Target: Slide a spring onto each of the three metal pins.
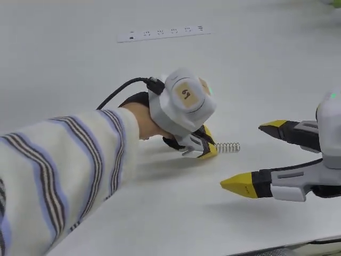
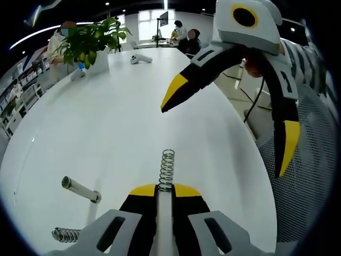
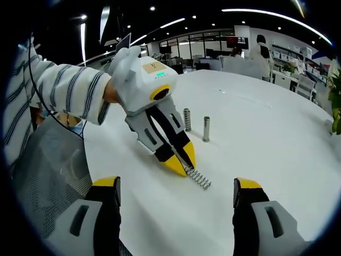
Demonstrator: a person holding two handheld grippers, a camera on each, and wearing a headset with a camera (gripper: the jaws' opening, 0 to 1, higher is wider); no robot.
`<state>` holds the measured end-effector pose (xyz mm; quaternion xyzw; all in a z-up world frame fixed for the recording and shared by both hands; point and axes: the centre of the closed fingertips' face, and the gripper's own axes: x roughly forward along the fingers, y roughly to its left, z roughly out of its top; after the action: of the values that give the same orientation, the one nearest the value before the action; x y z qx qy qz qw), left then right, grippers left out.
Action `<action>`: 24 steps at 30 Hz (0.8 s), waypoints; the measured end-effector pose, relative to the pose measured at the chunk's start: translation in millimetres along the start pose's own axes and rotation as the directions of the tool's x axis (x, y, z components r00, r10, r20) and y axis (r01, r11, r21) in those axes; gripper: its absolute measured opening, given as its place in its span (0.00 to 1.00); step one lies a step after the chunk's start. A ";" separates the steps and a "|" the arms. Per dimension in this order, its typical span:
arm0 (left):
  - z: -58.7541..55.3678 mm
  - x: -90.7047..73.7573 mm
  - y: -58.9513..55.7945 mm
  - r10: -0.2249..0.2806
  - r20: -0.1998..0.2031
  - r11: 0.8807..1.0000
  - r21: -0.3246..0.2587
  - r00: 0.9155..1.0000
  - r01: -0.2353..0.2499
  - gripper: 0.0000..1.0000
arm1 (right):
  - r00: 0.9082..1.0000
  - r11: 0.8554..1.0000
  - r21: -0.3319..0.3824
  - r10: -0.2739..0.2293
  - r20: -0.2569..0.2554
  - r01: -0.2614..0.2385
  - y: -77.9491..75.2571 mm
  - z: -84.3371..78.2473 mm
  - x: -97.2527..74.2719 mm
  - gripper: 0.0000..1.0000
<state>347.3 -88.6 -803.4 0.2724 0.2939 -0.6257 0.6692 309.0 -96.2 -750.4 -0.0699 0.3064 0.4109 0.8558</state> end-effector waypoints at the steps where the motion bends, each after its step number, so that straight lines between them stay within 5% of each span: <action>1: -0.3 -0.3 -0.1 0.002 0.000 1.000 0.005 1.000 -0.002 0.02 | 1.000 1.000 0.000 -0.001 0.001 0.001 -0.2 0.2 -0.1 0.86; 18: 2.0 -11.7 7.1 0.030 0.035 0.999 -0.037 0.999 -0.029 0.02 | 1.000 1.000 -0.012 -0.019 0.017 0.019 -6.4 6.3 -4.4 0.84; 24: -7.2 -22.8 0.3 -0.005 0.033 0.999 -0.044 0.999 0.007 0.02 | 1.000 0.999 -0.043 -0.006 0.013 0.006 -9.1 12.2 -1.6 0.84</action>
<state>346.2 -67.8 -791.6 0.2462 0.2973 -0.6254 0.6781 320.7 -98.6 -740.8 -0.0866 0.2915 0.4154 0.8573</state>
